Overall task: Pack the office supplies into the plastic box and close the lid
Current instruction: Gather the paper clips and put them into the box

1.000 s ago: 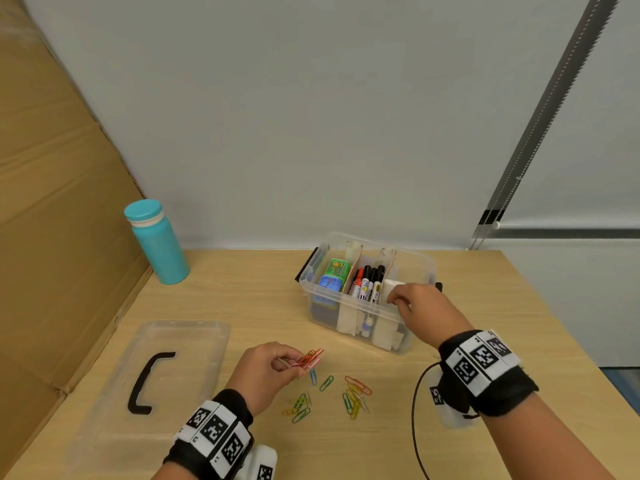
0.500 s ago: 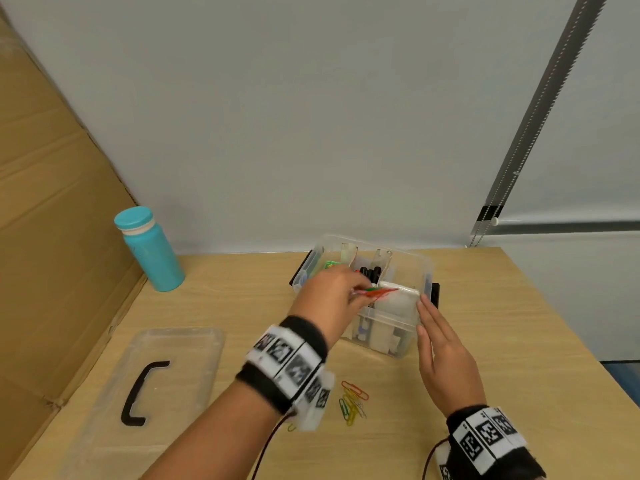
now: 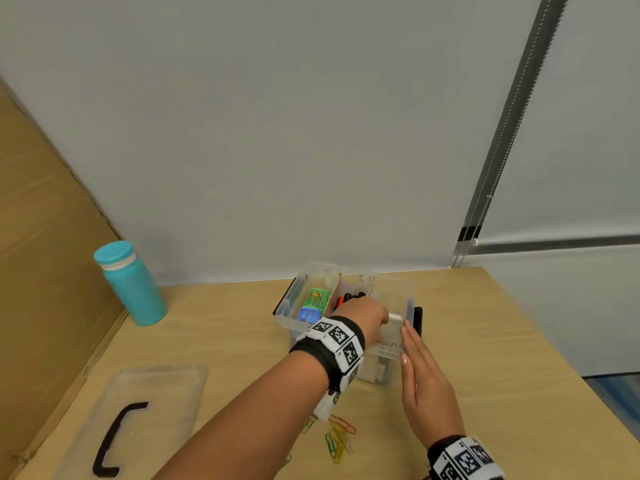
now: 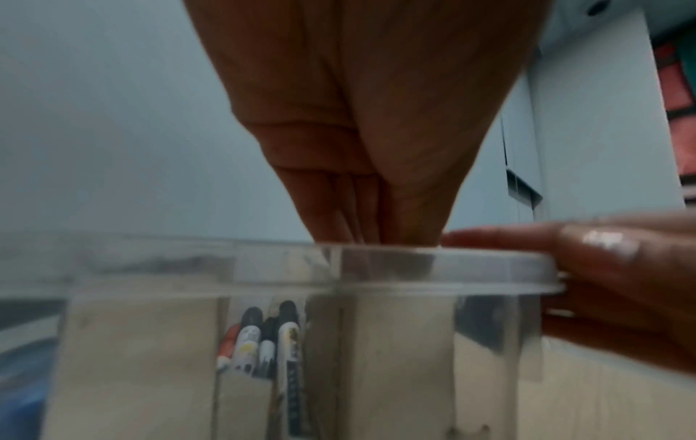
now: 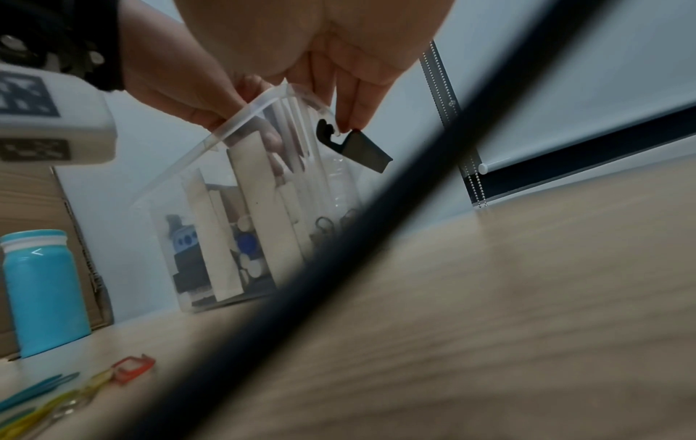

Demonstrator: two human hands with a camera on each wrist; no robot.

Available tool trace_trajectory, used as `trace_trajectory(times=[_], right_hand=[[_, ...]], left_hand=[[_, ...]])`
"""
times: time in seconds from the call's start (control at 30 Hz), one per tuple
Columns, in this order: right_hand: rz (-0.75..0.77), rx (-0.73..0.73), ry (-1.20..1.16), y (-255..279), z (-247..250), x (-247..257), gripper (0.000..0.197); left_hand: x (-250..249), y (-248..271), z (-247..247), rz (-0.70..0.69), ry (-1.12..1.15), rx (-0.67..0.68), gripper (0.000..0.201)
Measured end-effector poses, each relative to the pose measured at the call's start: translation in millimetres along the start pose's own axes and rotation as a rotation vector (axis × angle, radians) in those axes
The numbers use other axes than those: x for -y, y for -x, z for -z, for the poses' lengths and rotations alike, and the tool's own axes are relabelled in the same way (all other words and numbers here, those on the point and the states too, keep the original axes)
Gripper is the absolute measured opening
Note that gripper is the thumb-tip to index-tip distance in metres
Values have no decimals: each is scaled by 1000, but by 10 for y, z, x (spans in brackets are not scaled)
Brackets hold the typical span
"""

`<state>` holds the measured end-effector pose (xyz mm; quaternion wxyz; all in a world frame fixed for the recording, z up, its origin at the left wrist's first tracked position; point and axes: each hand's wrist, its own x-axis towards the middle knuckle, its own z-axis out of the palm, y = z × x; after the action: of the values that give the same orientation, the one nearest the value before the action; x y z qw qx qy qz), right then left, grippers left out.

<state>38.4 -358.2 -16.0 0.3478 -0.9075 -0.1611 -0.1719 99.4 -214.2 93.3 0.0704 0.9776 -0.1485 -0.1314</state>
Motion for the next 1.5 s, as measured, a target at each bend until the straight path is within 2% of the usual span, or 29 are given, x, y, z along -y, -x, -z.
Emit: trace_trajectory(times=[0.2, 0.3, 0.37, 0.43, 0.47, 0.53, 0.6, 0.67, 0.8, 0.87, 0.97, 1.07, 1.13, 1.23, 1.3, 1.4, 1.5], right_hand=[[69, -3, 41, 4, 42, 2, 49], [156, -81, 86, 81, 54, 139, 44], [254, -44, 61, 166, 33, 280, 34], [299, 155, 85, 238, -42, 372, 31], [264, 291, 118, 272, -92, 400, 35], [75, 566, 140, 339, -227, 402, 56], [-98, 747, 158, 397, -363, 392, 78], [-142, 763, 180, 423, -475, 426, 77], [-139, 684, 169, 397, -581, 534, 39], [-107, 672, 211, 381, -621, 585, 26], [-89, 678, 280, 363, -691, 661, 28], [-73, 689, 354, 334, -717, 722, 33], [-89, 694, 323, 303, -708, 698, 30], [-292, 689, 51, 225, -620, 536, 15], [-542, 661, -382, 204, -523, 401, 10], [-806, 569, -1033, 266, -346, 319, 19], [-952, 486, -1389, 340, -243, 261, 28]], left_hand=[[331, 708, -97, -6, 372, -442, 25], [630, 1105, -333, 78, 458, -552, 20], [829, 1310, -583, 191, 449, -489, 23], [973, 1461, -856, 314, 409, -279, 32], [1003, 1525, -980, 361, 383, -148, 39], [1010, 1598, -1184, 412, 359, 45, 52], [964, 1616, -1320, 431, 396, 110, 60], [924, 1586, -1405, 436, 415, 104, 59], [912, 1510, -1459, 435, 434, 55, 37], [919, 1492, -1473, 416, 448, 33, 24], [901, 1486, -1476, 387, 379, -7, 13], [865, 1466, -1458, 376, 300, -22, 21], [842, 1458, -1442, 372, 259, -15, 23], [862, 1447, -1453, 392, 278, 6, 23], [900, 1435, -1468, 424, 358, 20, 19], [947, 1413, -1489, 418, 399, 29, 20], [983, 1425, -1492, 379, 425, -3, 12]])
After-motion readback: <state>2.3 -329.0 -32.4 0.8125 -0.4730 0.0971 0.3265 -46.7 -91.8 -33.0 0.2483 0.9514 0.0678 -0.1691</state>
